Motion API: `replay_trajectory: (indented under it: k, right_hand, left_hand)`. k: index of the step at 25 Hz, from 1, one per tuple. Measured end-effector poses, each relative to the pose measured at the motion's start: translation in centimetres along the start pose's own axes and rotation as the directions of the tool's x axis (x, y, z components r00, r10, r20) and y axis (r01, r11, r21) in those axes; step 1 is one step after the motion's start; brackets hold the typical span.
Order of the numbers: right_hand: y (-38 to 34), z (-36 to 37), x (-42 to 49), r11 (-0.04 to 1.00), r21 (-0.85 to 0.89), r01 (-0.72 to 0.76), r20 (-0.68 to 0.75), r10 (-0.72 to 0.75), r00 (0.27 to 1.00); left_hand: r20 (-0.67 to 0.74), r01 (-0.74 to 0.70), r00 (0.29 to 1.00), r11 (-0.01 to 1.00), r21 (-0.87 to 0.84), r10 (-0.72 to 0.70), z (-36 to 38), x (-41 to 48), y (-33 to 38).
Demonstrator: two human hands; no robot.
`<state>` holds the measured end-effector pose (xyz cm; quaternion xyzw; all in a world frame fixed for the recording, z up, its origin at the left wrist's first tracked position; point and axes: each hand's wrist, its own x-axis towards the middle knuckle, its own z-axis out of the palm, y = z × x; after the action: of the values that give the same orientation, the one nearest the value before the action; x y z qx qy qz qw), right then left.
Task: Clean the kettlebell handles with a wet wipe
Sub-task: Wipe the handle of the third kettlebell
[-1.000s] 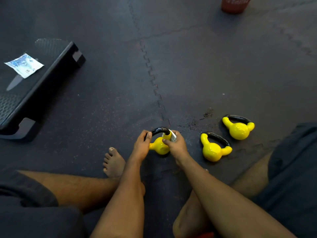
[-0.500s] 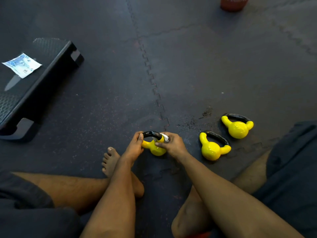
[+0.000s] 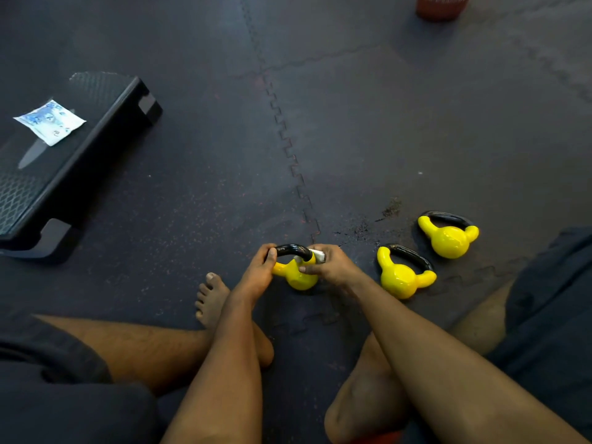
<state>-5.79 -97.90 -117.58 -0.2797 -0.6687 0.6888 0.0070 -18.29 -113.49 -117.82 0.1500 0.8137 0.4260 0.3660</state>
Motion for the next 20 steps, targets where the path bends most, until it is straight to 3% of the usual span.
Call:
replay_trajectory:
  k: [4, 6, 9, 12, 20]
  right_hand:
    - [-0.5, -1.1, -0.3, 0.999, -0.054, 0.008, 0.125, -0.001, 0.992]
    - [-0.3, -0.9, -0.6, 0.998, -0.065, 0.025, 0.095, -0.018, 0.995]
    - [0.5, 0.7, -1.3, 1.000, 0.003, 0.022, -0.181, -0.022, 0.983]
    - [0.5, 2.2, -2.5, 0.998, 0.061, 0.005, -0.474, 0.025, 0.880]
    - [-0.2, 3.4, -2.6, 0.975, -0.004, -0.223, -0.752, 0.144, 0.643]
  left_hand:
    - [0.025, -0.047, 0.999, 0.998, 0.031, 0.047, -0.1, -0.3, 1.0]
    - [0.015, -0.062, 0.998, 0.997, 0.042, 0.062, 0.0, -0.2, 1.2]
    - [-0.014, -0.096, 0.995, 0.992, 0.088, 0.098, 0.5, 0.0, 2.3]
    - [-0.039, -0.101, 0.993, 0.979, 0.177, 0.110, 1.5, 0.1, 3.4]
    - [-0.001, -0.107, 0.994, 0.941, 0.321, 0.114, 3.1, -0.7, 4.2]
